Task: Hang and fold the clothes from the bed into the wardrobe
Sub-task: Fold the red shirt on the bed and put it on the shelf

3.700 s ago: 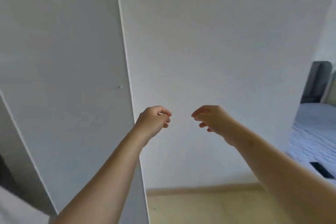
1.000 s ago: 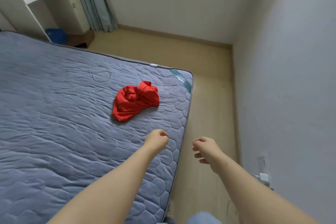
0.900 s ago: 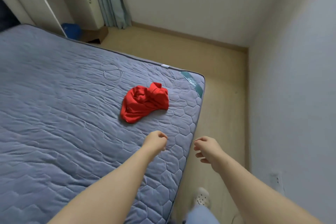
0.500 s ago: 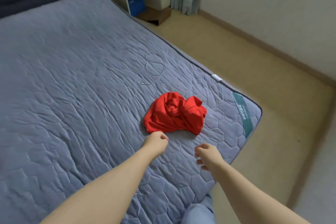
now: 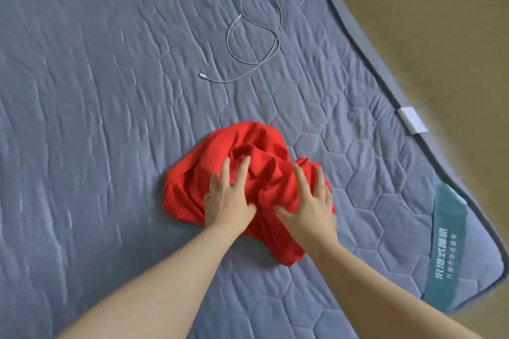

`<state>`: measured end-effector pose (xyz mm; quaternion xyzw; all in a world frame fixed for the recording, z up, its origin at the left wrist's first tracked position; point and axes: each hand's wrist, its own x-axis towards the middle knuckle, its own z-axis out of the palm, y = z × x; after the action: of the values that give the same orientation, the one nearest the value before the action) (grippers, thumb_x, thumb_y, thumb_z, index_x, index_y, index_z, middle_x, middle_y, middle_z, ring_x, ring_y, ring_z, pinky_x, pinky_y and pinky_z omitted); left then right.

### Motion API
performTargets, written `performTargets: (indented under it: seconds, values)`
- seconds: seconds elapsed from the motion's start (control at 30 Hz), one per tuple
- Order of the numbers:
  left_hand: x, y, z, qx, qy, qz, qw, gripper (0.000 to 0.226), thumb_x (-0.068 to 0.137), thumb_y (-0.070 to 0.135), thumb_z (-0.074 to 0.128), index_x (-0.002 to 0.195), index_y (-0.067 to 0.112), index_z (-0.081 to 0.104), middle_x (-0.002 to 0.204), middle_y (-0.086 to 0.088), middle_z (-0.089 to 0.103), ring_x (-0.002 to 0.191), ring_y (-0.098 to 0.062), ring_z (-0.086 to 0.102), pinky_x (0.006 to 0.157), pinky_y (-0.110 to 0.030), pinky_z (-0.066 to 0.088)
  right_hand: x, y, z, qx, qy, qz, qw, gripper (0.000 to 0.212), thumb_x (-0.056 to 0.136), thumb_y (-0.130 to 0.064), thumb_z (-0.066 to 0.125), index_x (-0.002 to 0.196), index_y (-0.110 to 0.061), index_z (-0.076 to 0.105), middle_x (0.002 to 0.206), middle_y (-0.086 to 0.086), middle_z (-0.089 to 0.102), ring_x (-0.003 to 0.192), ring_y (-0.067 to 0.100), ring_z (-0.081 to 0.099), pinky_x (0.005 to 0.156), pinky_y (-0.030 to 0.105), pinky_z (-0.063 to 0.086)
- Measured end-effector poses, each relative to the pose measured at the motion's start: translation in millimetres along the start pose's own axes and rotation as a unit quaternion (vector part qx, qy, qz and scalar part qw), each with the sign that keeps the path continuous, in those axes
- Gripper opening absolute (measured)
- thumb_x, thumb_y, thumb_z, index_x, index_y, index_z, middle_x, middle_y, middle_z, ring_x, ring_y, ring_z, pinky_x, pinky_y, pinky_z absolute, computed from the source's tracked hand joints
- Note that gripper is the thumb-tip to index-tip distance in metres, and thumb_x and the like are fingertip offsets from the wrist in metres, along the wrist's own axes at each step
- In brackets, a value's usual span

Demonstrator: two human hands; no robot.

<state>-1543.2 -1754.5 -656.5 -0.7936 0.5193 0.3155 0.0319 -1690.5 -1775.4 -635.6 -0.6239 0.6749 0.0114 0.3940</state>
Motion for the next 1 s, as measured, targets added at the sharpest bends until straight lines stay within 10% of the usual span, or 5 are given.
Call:
performTargets:
  seconds: [0.17, 0.4, 0.53, 0.67, 1.0]
  values:
    - [43.2, -12.3, 59.4, 0.022, -0.167, -0.001, 0.986, 0.063, 0.093, 0.032, 0.044, 0.142, 0.053, 0.010, 0.157, 0.007, -0.013, 0.144, -0.029, -0.006, 0.114, -0.042, 0.022, 55.0, 50.7, 42.5, -0.004, -0.166, -0.043, 0.985, 0.065, 0.088, -0.039, 0.055, 0.144, -0.046, 0.021, 0.158, 0.005, 0.003, 0.145, 0.026, 0.008, 0.115, 0.037, 0.016]
    - [73.5, -29.6, 84.1, 0.009, -0.156, 0.023, 0.987, 0.052, 0.094, 0.034, 0.043, 0.140, 0.050, 0.025, 0.157, 0.007, -0.007, 0.145, -0.024, -0.001, 0.116, -0.039, 0.017, 101.2, 76.1, 63.7, 0.013, -0.191, -0.064, 0.979, 0.053, 0.092, -0.029, 0.051, 0.142, -0.033, 0.034, 0.153, 0.004, 0.023, 0.141, 0.020, 0.022, 0.108, 0.020, 0.016]
    - [63.1, -24.0, 66.5, -0.108, -0.065, 0.015, 0.992, 0.033, 0.094, 0.024, 0.043, 0.124, 0.024, 0.057, 0.150, 0.003, 0.030, 0.133, -0.023, 0.035, 0.106, -0.036, 0.033, 84.6, 67.2, 46.9, 0.033, -0.114, -0.104, 0.987, 0.034, 0.090, -0.019, 0.055, 0.123, -0.020, 0.059, 0.122, 0.001, 0.053, 0.120, 0.018, 0.046, 0.089, 0.015, 0.028]
    - [15.6, -37.2, 51.5, -0.008, -0.027, 0.059, 0.998, 0.026, 0.092, 0.022, 0.046, 0.112, 0.011, 0.060, 0.126, -0.002, 0.048, 0.113, -0.027, 0.047, 0.094, -0.037, 0.040, 29.1, 58.3, 48.0, 0.000, -0.010, -0.097, 0.995, 0.019, 0.082, -0.019, 0.062, 0.100, -0.014, 0.063, 0.117, 0.007, 0.055, 0.109, 0.029, 0.049, 0.095, 0.037, 0.038]
    - [-137.5, -163.8, 37.4, 0.184, -0.202, -0.030, 0.962, 0.026, 0.094, 0.024, 0.041, 0.111, 0.012, 0.057, 0.119, -0.008, 0.051, 0.115, -0.028, 0.051, 0.093, -0.038, 0.040, -123.1, 40.5, 102.9, -0.102, -0.240, -0.123, 0.958, 0.034, 0.081, -0.029, 0.060, 0.115, -0.025, 0.060, 0.121, -0.004, 0.050, 0.113, 0.019, 0.047, 0.092, 0.021, 0.037]
